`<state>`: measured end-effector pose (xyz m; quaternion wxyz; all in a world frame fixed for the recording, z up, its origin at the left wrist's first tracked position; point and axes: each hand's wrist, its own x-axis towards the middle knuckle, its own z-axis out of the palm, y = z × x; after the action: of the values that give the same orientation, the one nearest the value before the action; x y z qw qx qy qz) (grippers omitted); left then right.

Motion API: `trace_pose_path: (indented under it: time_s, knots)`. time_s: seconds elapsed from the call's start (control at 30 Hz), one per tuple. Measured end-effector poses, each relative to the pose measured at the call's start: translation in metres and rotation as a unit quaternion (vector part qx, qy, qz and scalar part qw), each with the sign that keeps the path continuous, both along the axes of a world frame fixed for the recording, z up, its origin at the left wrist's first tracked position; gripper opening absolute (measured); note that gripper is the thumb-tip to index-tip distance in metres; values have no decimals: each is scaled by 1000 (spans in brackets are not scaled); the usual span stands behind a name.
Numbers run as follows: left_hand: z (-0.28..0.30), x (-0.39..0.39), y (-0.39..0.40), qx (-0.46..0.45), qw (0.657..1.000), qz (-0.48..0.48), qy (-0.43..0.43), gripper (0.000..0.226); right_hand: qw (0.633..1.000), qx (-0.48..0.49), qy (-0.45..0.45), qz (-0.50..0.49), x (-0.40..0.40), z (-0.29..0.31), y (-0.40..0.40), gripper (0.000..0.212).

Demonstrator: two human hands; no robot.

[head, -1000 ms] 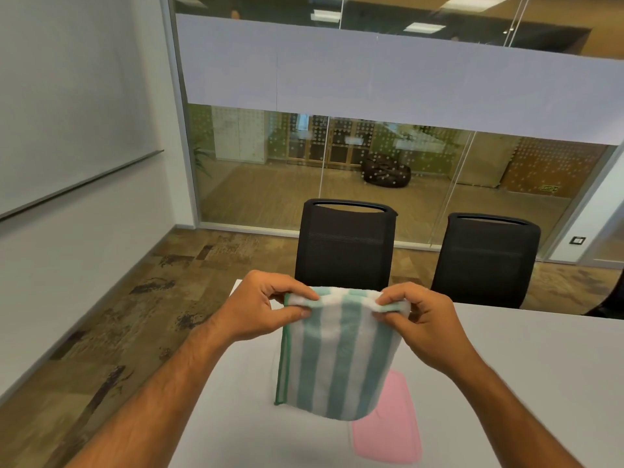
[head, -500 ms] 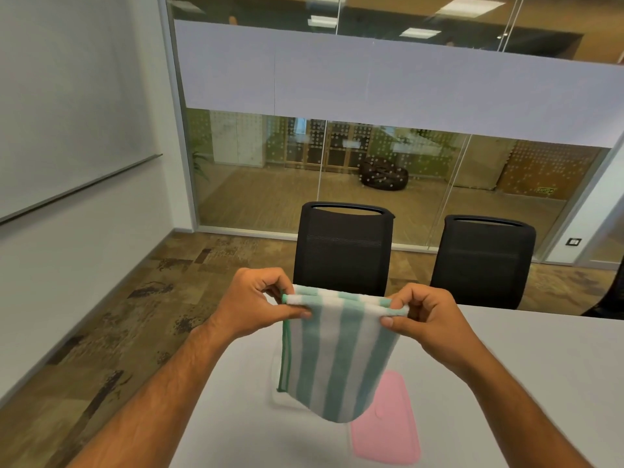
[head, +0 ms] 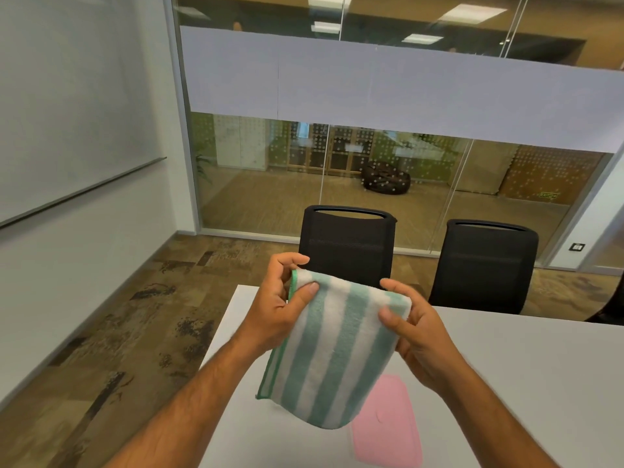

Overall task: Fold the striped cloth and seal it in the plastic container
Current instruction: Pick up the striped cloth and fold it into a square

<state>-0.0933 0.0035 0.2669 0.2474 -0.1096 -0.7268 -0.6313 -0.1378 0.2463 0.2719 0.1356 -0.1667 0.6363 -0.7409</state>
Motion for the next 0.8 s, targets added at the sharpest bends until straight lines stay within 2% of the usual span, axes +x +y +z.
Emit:
trace_pose_path:
  time_s: [0.17, 0.33, 0.43, 0.53, 0.67, 0.8]
  knots:
    - [-5, -2, 2, 21, 1000, 1, -16, 37, 986, 9, -88, 142, 7, -25, 1, 63]
    - [-12, -6, 1, 95, 995, 3, -33, 35, 981, 18, -110, 156, 14, -40, -4, 61]
    - [-12, -11, 2, 154, 984, 33, -89, 42, 984, 21, -110, 139, 16, -40, -9, 53]
    - [-12, -13, -3, 214, 955, 22, -205, 60, 984, 5, -120, 134, 16, -38, -11, 45]
    - [-24, -10, -13, 284, 881, -105, -363, 85, 980, -23, -145, 134, 16, -34, -10, 41]
    - [-57, -2, -11, 349, 815, -217, -408, 108, 977, -46, -168, 127, 15, -33, -9, 45]
